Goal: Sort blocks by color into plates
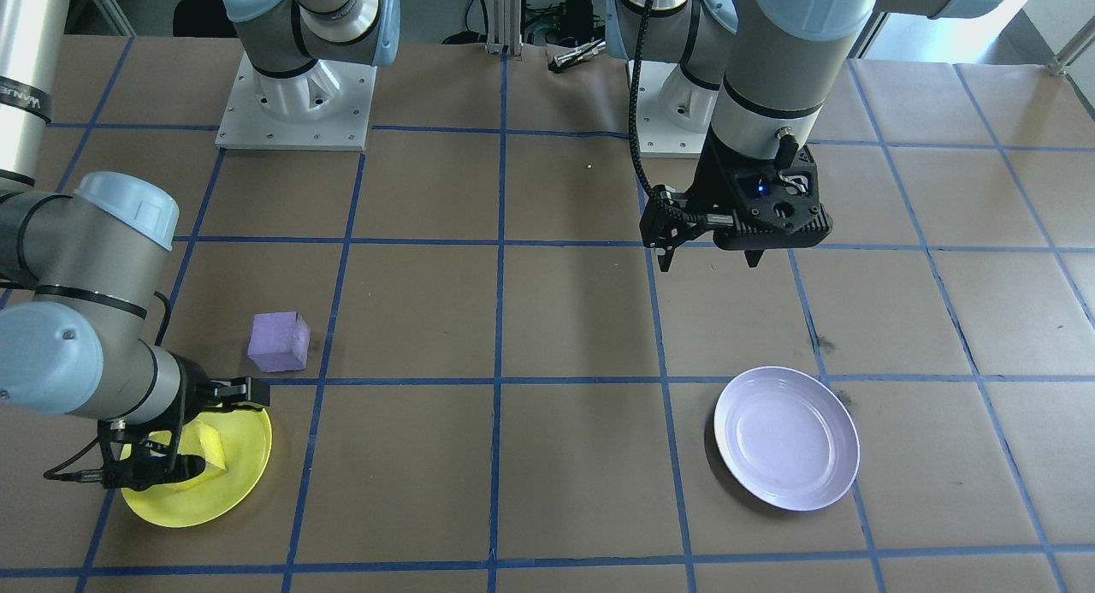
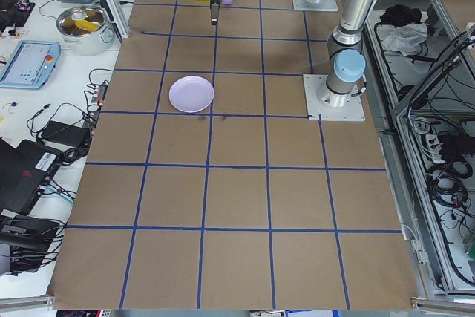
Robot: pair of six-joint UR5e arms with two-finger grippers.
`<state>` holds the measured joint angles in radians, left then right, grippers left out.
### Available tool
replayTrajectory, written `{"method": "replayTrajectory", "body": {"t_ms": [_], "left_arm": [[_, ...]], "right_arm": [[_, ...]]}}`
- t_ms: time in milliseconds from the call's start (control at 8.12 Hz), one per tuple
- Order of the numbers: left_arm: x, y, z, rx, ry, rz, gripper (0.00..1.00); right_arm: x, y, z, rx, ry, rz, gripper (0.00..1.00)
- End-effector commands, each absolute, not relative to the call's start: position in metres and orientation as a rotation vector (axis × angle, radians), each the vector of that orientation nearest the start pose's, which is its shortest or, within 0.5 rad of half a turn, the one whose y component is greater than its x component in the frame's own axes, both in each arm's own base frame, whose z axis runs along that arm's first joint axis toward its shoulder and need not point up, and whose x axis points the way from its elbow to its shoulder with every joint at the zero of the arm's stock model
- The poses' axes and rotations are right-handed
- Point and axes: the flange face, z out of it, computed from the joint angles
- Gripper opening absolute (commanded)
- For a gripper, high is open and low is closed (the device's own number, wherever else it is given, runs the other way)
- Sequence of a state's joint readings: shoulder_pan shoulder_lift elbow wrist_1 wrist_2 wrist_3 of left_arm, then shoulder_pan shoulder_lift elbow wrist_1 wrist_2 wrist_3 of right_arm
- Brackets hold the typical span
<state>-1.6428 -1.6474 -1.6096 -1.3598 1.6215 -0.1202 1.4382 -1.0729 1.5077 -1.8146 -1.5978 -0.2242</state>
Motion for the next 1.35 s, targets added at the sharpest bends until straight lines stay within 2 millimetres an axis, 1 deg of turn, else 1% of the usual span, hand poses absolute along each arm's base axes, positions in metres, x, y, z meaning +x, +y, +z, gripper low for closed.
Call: {"method": "replayTrajectory", "body": {"t_ms": [0, 123, 369, 492, 615, 738, 862, 985, 1108, 1231], "left_arm": [[-0.157, -0.522, 0.456, -0.104, 3.094, -0.170, 1.00], [-0.148, -0.524, 0.456, -0.134, 3.090, -0.167, 1.00], [-0.146, -0.527, 0.452, -0.139, 3.092, -0.160, 1.00], [-0.146, -0.527, 0.452, -0.139, 3.093, -0.160, 1.00], [-0.146, -0.528, 0.450, -0.139, 3.093, -0.153, 1.00], [-0.146, -0.524, 0.457, -0.140, 3.090, -0.172, 1.00], [-0.146, -0.524, 0.457, -0.140, 3.090, -0.172, 1.00], [-0.146, -0.523, 0.459, -0.140, 3.088, -0.177, 1.00], [-0.146, -0.521, 0.461, -0.140, 3.088, -0.174, 1.00], [-0.146, -0.519, 0.461, -0.139, 3.089, -0.163, 1.00]], "right_arm": [[0.065, -0.582, 0.259, -0.202, 3.070, 0.343, 0.87], [0.065, -0.573, 0.243, -0.211, 3.078, 0.337, 0.86], [0.066, -0.558, 0.209, -0.231, 3.098, 0.298, 0.86], [0.062, -0.552, 0.195, -0.237, 3.136, 0.339, 0.86], [0.063, -0.546, 0.185, -0.230, 3.123, 0.385, 0.86], [0.063, -0.542, 0.178, -0.232, 3.115, 0.417, 0.77], [0.063, -0.543, 0.181, -0.232, 3.124, 0.409, 0.65], [0.064, -0.545, 0.188, -0.217, 3.115, 0.416, 0.48], [0.066, -0.549, 0.202, -0.209, 3.104, 0.409, 0.37], [0.080, -0.550, 0.222, -0.117, 3.061, 0.399, 0.37]]}}
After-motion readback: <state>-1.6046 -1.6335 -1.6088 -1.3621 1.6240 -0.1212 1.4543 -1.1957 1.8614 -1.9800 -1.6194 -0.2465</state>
